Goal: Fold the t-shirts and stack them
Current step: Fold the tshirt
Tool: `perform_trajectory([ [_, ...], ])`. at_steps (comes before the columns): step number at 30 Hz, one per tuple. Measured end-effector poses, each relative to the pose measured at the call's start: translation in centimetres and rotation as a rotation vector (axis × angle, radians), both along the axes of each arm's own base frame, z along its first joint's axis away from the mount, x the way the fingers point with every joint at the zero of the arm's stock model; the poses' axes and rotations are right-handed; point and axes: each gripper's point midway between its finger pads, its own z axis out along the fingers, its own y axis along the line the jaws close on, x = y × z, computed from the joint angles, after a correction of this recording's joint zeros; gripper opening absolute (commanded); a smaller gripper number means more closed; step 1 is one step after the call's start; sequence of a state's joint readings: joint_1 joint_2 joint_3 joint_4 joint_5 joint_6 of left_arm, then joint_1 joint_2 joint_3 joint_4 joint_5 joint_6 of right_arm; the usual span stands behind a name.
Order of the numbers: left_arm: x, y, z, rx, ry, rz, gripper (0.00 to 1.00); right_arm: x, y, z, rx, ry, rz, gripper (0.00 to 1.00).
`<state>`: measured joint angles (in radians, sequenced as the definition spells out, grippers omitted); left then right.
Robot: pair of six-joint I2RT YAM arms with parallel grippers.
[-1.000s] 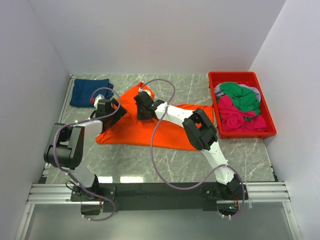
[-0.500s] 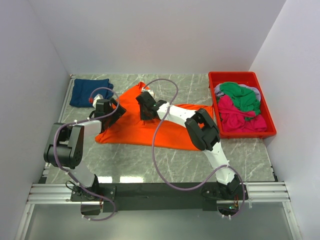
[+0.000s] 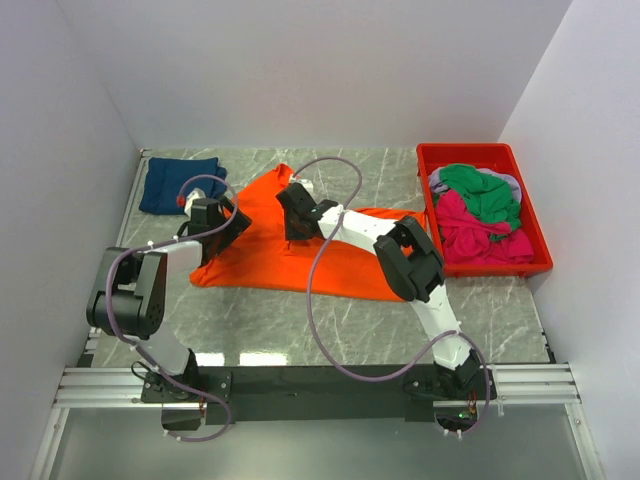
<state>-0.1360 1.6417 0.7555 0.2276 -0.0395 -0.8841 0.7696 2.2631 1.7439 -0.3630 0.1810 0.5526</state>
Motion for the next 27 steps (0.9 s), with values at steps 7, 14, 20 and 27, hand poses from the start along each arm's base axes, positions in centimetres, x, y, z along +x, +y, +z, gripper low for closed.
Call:
perform_trajectory([
  [7,-1.0,0.4,2.5,0.036,-0.032,0.002,0.99,-0.2,-2.4,4.5,0.011,-0.068,-0.008,0.57],
  [14,-1.6,-2.3,7.0,0.078,-0.154,-0.058,0.99,-1.6,-4.6,10.0,0.056,-0.17,-0.012,0.57],
  [20,-2.1,-5.6,5.5,0.079,-0.136,-0.151,0.99,-4.8,-7.8,7.4,0.004,-0.12,-0.02,0.57],
  [27,-2.8,-9.3,2.2,0.069,-0.094,-0.26,0.99,-9.0,-11.7,1.3,-0.102,0.007,-0.031,0.57],
])
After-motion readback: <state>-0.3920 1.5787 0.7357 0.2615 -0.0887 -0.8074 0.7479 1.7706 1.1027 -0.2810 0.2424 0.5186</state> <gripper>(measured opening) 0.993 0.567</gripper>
